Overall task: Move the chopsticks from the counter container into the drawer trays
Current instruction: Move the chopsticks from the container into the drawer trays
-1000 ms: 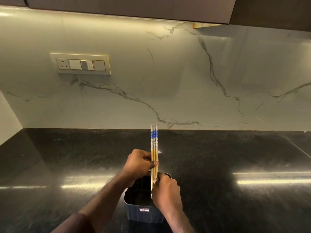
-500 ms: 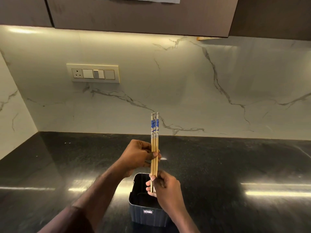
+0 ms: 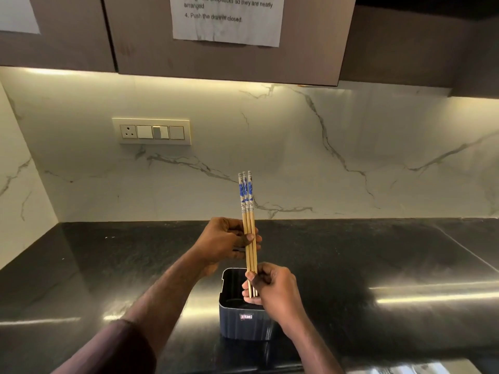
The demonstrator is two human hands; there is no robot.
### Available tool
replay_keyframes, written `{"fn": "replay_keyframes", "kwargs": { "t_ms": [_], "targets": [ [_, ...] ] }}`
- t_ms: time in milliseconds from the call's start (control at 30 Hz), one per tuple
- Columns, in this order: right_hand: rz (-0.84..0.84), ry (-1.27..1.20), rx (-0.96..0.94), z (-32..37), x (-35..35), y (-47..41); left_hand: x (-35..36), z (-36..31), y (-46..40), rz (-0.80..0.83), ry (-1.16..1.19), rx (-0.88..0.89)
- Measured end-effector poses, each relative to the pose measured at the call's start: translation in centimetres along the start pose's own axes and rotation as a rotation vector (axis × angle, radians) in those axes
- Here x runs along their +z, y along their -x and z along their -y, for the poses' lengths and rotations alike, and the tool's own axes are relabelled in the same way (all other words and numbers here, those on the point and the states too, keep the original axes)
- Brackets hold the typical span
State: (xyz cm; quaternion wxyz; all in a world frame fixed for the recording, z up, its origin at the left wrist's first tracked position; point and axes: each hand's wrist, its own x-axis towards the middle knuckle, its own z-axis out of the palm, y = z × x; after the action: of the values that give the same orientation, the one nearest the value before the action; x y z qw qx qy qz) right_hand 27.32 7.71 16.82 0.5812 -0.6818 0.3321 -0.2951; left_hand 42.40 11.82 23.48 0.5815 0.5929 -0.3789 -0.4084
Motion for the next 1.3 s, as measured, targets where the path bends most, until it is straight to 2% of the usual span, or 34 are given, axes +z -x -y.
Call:
{"fn": "replay_keyframes", "kwargs": {
  "t_ms": [300,567,1033,1300],
  "targets": [
    [-0.005,0.019,0.052,-0.8,2.2,6.5,-0.9,1.8,6.2,0.079,-0.009,0.022],
    [-0.069,0.172,0.094,-3.0,-1.1,12.4,3.0,4.0,9.5,0.207,0.078,-0.057],
    [-0.294,0.235,0.117,-5.4,-15.5,22.4,20.1,4.4,12.5,0.395,0.032,-0.074],
    [-0.330,0.270,0.123,-6.3,-27.2,28.6,33.4,4.4,15.3,0.370,0.033,-0.032]
  ]
}}
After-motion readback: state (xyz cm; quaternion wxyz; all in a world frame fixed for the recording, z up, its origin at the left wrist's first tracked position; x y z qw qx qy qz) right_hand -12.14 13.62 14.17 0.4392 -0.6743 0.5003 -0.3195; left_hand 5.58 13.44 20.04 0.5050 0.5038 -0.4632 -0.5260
